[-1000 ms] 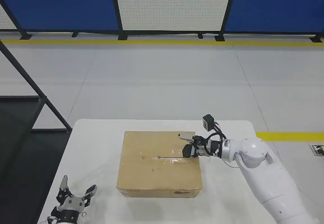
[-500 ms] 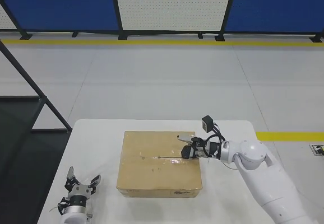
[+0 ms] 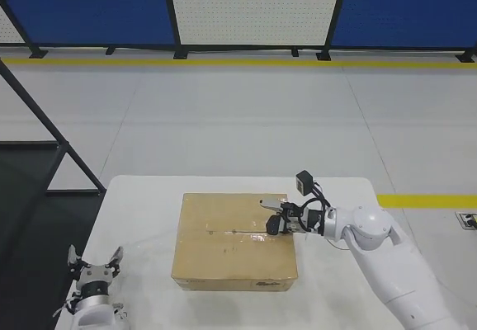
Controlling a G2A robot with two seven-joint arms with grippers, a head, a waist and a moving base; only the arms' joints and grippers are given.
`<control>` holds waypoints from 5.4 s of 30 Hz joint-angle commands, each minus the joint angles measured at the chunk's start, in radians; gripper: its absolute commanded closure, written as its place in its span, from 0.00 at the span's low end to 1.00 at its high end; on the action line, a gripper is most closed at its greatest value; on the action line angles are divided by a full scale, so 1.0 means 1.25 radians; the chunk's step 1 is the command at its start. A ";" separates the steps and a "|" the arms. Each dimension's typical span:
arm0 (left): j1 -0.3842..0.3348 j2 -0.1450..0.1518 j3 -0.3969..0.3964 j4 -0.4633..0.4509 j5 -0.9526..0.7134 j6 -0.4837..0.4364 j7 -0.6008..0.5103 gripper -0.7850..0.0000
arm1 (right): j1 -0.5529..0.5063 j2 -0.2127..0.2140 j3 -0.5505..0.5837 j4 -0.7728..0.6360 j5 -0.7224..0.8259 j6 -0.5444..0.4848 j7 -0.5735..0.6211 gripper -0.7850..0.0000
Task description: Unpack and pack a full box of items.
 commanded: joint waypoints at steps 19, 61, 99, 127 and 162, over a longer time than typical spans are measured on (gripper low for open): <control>0.045 -0.001 -0.103 -0.136 0.000 0.002 0.031 0.00 | 0.033 -0.009 -0.020 0.064 0.021 -0.027 0.024 0.00; -0.123 -0.019 0.102 -0.346 0.207 0.119 0.048 0.00 | 0.035 -0.008 -0.017 0.085 0.045 -0.043 0.062 0.00; -0.198 -0.054 0.402 -0.241 0.510 0.204 0.023 0.00 | -0.049 0.026 0.065 0.009 0.067 -0.036 0.028 0.00; -0.284 -0.096 0.554 -0.154 0.664 0.239 0.005 0.00 | -0.086 0.040 0.095 -0.003 0.091 -0.046 0.013 0.00; 0.024 -0.059 0.426 -0.552 0.671 0.244 -0.311 0.00 | -0.039 0.035 0.058 0.038 0.087 -0.054 0.035 0.00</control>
